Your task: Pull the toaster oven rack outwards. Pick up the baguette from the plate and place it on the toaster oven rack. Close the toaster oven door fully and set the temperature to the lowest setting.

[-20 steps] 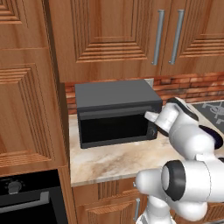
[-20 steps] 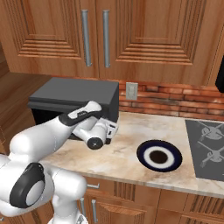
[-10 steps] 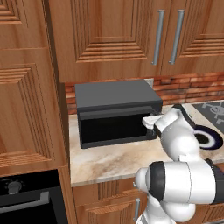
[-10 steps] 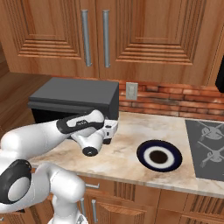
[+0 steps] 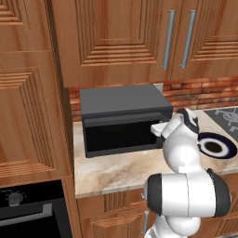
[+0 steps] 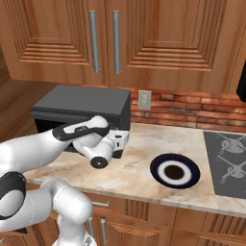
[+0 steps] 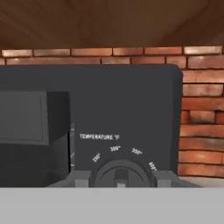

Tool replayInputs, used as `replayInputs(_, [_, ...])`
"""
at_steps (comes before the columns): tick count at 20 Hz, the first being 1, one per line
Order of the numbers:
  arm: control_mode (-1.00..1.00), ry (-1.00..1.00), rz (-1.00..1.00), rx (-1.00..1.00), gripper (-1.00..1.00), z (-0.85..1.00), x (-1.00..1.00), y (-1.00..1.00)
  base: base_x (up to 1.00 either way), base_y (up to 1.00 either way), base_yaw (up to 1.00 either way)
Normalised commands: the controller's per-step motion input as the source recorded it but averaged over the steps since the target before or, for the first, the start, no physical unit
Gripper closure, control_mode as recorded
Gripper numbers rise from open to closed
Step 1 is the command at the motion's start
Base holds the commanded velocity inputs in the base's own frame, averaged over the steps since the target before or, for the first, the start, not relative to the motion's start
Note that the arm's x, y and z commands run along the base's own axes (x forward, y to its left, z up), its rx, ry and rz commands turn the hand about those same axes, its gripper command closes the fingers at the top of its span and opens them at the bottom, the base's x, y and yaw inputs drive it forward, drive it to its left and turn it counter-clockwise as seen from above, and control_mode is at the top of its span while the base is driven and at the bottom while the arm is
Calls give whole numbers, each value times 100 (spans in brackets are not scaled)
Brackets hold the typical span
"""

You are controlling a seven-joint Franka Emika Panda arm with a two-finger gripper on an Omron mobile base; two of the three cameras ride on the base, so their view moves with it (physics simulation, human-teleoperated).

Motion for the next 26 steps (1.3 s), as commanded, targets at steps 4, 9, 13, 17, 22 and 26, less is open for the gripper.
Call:
replayInputs(4, [-100, -25, 25, -60, 100, 0, 0, 0, 0, 0, 0])
replayInputs(9, [-100, -24, 33, -59, 100, 0, 0, 0, 0, 0, 0])
replayInputs(13, [-100, -8, 46, -49, 100, 0, 3, 0, 0, 0, 0])
replayInputs(17, [-100, 0, 50, -42, 100, 0, 9, -1, 0, 0, 0])
replayInputs(22, [-100, 3, 47, -36, 100, 0, 15, -5, 0, 0, 0])
replayInputs(26, [-100, -2, 43, -39, 100, 0, 1, 0, 0, 0, 0])
